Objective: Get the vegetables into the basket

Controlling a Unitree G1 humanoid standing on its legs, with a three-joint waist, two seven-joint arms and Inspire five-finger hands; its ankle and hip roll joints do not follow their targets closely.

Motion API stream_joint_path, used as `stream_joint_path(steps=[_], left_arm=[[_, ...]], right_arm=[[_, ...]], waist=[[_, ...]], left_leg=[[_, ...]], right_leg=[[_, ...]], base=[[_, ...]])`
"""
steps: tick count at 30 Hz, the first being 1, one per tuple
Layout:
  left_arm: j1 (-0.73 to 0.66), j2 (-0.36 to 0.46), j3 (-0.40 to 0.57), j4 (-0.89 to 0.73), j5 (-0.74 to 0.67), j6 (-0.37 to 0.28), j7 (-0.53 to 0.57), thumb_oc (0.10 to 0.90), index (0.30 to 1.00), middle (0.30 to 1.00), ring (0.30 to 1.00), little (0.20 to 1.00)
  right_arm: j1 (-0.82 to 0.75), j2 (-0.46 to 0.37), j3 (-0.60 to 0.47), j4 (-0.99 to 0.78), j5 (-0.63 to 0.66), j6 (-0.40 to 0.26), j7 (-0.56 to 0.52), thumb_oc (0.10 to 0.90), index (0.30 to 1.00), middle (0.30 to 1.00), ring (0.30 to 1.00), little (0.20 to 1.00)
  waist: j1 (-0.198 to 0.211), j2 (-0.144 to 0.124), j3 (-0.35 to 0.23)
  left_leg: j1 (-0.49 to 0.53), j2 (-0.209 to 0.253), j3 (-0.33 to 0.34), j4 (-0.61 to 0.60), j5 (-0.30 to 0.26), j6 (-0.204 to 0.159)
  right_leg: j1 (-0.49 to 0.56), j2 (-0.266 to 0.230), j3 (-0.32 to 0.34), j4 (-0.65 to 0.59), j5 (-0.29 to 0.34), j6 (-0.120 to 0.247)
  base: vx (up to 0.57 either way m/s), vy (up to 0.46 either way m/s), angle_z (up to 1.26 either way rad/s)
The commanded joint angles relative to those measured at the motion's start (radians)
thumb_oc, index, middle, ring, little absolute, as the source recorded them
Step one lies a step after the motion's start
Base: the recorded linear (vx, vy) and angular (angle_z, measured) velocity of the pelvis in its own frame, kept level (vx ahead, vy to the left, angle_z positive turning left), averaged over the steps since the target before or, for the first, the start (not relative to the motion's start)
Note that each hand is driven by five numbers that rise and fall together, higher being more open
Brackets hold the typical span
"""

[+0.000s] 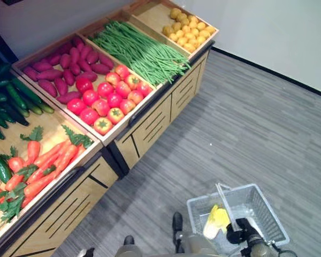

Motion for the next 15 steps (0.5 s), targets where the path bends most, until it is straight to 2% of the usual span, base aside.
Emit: stream_joint_path(steps=[1,2,4,7,9,10,11,15], left_arm=[[-0.085,0.017,-0.02,-0.014,-0.01,-0.004,0.022,0.9,1.0,1.0,1.0,1.0],[-0.093,0.015,-0.028,-0.016,-0.007,-0.002,0.023,0.9,1.0,1.0,1.0,1.0],[-0.105,0.015,-0.037,-0.017,0.003,0.004,0.029,0.9,1.0,1.0,1.0,1.0],[-0.114,0.015,-0.046,-0.013,0.022,0.012,0.034,0.9,1.0,1.0,1.0,1.0],[-0.133,0.022,-0.057,-0.01,0.047,0.024,0.043,0.9,1.0,1.0,1.0,1.0],[-0.137,0.022,-0.062,-0.012,0.054,0.025,0.047,0.9,1.0,1.0,1.0,1.0],[-0.141,0.025,-0.066,-0.008,0.062,0.026,0.047,0.9,1.0,1.0,1.0,1.0],[-0.127,0.03,-0.062,-0.002,0.068,0.024,0.046,0.9,1.0,1.0,1.0,1.0]], right_arm=[[-0.017,-0.078,-0.03,-0.022,0.004,-0.056,-0.035,0.4,0.3,0.3,0.3,0.3],[-0.013,-0.08,-0.033,-0.017,0.007,-0.054,-0.035,0.4,0.3,0.3,0.3,0.3],[0.009,-0.078,-0.043,-0.017,0.011,-0.053,-0.04,0.4,0.3,0.3,0.3,0.3],[0.025,-0.076,-0.055,-0.013,0.02,-0.052,-0.045,0.4,0.3,0.3,0.3,0.3],[0.047,-0.067,-0.072,-0.009,0.03,-0.054,-0.053,0.4,0.3,0.3,0.3,0.3],[0.049,-0.064,-0.077,-0.004,0.034,-0.054,-0.055,0.4,0.3,0.3,0.3,0.3],[0.041,-0.059,-0.08,0.009,0.038,-0.054,-0.06,0.4,0.3,0.3,0.3,0.3],[0.028,-0.042,-0.075,0.043,0.038,-0.053,-0.062,0.4,0.3,0.3,0.3,0.3]], waist=[[-0.046,0.005,0.015],[-0.05,0.008,0.017],[-0.057,0.016,0.02],[-0.062,0.024,0.018],[-0.068,0.042,0.014],[-0.069,0.048,0.016],[-0.068,0.05,0.018],[-0.065,0.046,0.016]], left_leg=[[-0.018,0.027,0.13,0.031,-0.022,-0.009],[-0.033,0.036,0.186,0.046,-0.013,-0.01],[-0.054,0.03,0.24,0.044,-0.014,-0.008],[-0.072,0.012,0.269,0.026,-0.011,-0.003],[-0.087,-0.013,0.312,-0.003,-0.007,-0.002],[-0.095,-0.023,0.329,-0.026,0.016,0.01],[-0.115,-0.037,0.328,-0.04,0.03,0.015],[-0.089,-0.052,0.333,-0.07,0.011,0.032]], right_leg=[[-0.015,-0.103,0.018,0.094,-0.081,0.111],[0.0,-0.107,-0.005,0.087,-0.087,0.104],[0.023,-0.106,-0.037,0.07,-0.095,0.099],[0.045,-0.109,-0.068,0.054,-0.098,0.098],[0.072,-0.112,-0.105,0.047,-0.121,0.102],[0.074,-0.115,-0.129,0.043,-0.112,0.098],[0.081,-0.118,-0.139,0.043,-0.116,0.099],[0.097,-0.126,-0.129,0.052,-0.125,0.111]], base=[[0.02,-0.218,1.12],[0.03,-0.186,1.14],[0.03,-0.149,0.85],[0.03,-0.06,0.74],[0.1,0.002,0.54],[0.13,0.076,0.63],[0.08,0.108,0.53],[0.14,0.13,0.21]])
